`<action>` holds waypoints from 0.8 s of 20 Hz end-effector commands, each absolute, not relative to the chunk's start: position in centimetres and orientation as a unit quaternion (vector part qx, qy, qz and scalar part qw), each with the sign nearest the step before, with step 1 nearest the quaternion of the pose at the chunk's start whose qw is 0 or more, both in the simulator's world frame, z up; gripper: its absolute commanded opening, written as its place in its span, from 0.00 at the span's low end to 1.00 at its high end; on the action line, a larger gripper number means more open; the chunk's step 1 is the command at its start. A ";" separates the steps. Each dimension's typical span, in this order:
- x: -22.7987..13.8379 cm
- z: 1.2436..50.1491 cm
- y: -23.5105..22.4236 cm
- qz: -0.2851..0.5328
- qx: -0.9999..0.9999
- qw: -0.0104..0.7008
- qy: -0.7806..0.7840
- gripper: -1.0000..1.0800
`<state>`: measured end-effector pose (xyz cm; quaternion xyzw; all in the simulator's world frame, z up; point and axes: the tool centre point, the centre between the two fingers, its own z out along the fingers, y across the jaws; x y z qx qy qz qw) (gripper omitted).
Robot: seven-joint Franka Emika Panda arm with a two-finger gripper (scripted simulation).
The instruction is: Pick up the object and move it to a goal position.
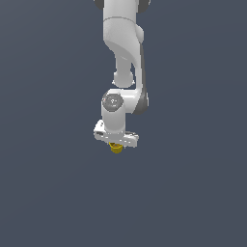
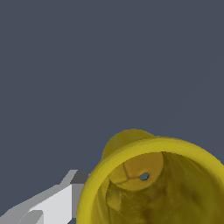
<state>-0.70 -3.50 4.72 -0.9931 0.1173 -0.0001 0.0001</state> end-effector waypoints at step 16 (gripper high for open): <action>-3.6 5.4 -4.7 0.000 -0.993 0.000 0.117 0.00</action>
